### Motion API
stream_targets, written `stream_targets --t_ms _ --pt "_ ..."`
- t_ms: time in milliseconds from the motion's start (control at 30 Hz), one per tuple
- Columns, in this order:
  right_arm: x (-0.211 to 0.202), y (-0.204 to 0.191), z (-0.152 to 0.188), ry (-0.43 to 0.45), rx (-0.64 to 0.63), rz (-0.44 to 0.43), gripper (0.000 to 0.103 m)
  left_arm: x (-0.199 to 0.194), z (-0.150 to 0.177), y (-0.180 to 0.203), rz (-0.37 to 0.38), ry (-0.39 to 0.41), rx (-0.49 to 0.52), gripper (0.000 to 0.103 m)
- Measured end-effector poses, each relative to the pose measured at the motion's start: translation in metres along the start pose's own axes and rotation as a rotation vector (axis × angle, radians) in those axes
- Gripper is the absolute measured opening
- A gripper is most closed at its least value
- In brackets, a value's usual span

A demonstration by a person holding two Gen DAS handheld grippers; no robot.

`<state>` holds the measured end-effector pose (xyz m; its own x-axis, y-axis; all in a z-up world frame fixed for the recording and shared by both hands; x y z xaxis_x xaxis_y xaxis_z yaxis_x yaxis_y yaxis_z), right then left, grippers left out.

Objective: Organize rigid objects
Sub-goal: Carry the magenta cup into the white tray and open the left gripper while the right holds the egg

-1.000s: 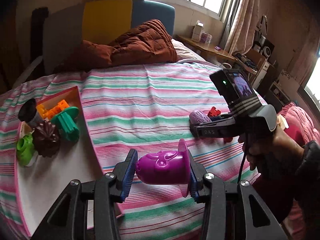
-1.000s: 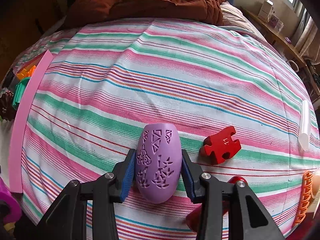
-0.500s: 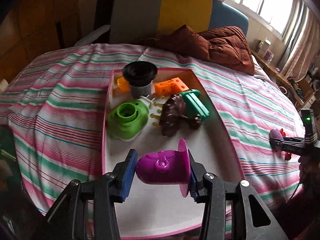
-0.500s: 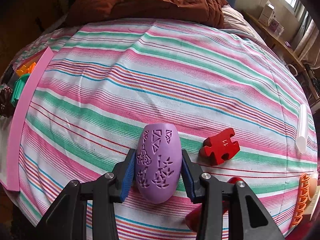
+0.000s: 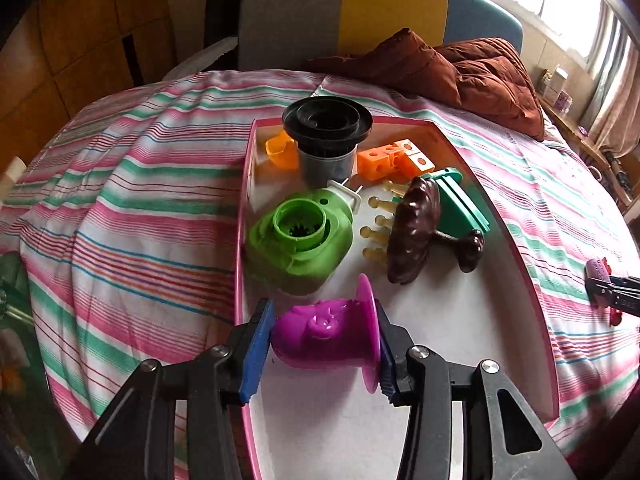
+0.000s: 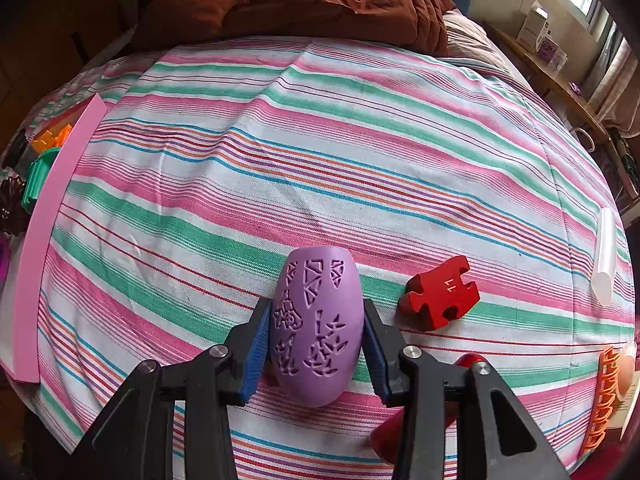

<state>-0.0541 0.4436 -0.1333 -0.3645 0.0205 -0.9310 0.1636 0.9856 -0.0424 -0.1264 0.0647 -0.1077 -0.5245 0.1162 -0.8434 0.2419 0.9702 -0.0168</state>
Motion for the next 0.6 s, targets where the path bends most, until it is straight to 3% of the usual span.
stream_targets --t_ms 100,300,600 --pt "0.000 0.000 0.000 0.000 0.000 0.000 0.043 0.001 -0.003 0.000 -0.003 -0.002 -0.002 0.048" --pt "-0.001 0.001 0.002 0.000 0.000 -0.001 0.043 -0.009 -0.004 -0.002 -0.005 0.028 -0.012 0.062" --pt "0.000 0.001 0.002 0.002 -0.010 0.009 0.043 -0.047 0.003 -0.007 -0.045 0.114 -0.041 0.063"
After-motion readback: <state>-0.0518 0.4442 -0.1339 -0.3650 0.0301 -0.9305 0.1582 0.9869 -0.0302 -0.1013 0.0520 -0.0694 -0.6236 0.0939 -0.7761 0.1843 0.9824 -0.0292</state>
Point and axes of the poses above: each gripper's, at about its wrist camera, not at the fingertips, and x roughly the way its jaws point, y to its right, z to its underside, the point moved 4 cm from there along x, roughly the way its jaws point, and after that the axes turned 5 degrees about -z, right-handed, at the moved point
